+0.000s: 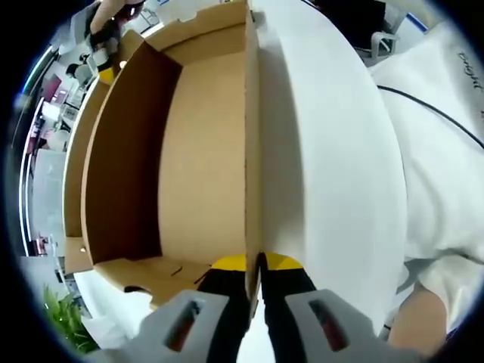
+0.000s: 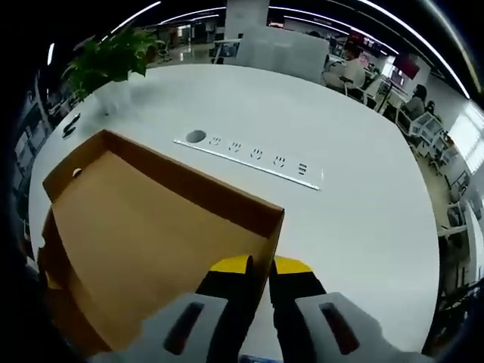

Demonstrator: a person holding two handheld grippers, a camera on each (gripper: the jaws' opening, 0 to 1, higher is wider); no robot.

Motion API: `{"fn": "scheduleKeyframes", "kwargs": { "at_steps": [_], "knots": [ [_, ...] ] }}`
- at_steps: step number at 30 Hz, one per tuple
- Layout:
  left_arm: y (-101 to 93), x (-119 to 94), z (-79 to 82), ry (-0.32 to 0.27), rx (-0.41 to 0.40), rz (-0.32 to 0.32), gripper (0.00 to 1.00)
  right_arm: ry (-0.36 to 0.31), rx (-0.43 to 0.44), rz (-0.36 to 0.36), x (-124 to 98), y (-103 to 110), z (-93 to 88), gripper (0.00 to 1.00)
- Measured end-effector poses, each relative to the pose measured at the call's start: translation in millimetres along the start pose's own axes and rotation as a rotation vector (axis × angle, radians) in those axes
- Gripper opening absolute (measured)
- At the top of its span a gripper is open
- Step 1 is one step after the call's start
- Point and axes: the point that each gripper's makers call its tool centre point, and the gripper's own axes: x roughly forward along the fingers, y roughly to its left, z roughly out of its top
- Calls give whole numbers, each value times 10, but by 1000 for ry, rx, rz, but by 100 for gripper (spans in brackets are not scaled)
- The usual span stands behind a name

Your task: Operate the shoe box by opening the lid, removing the specified soft item, and placing it in the target area until the item is outside and the box remains undamaged.

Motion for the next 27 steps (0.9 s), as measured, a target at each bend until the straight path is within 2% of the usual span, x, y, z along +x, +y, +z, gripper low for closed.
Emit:
{"fn": "scheduleKeyframes", "kwargs": {
  "at_steps": [7,8,9,10,11,12,13,15,18,19,20,22,23,26,27],
  "knots": [
    [1,0,1,0,-1,2,4,-15,33,-27,-17,0,19,5],
    [4,-1,2,-1,1,4,4,-48,49,-26,-25,-4,55,5],
    [6,-2,3,-3,-2,9,4,-90,108,-13,-33,4,106,4],
    [5,-1,4,-2,-2,12,4,-99,122,6,-52,9,119,4],
    [-1,1,5,2,3,15,3,-137,159,36,-71,12,174,3],
    [-5,2,4,8,0,18,3,-177,285,72,-79,-2,215,2],
    [-5,0,1,10,-4,18,3,-158,310,88,-68,-6,173,2],
    [-3,-4,0,3,3,18,3,-100,227,62,-10,-87,89,2],
    [1,-6,1,-1,4,20,3,-137,228,56,-47,-93,132,2],
    [-1,-6,-1,2,0,17,3,-179,306,51,-50,-81,201,2],
    [2,-4,2,4,-3,16,3,-175,273,54,-59,-71,188,2],
    [5,-5,-1,8,-14,9,3,-184,273,25,-94,-93,171,1],
    [4,-5,0,7,-13,9,3,-208,250,9,-91,-149,267,1],
    [-1,-7,-1,6,-9,13,3,-228,233,-27,-138,-166,282,1],
    [-4,-7,-1,6,-6,14,3,-260,228,-34,-174,-174,338,1]
  ]
}}
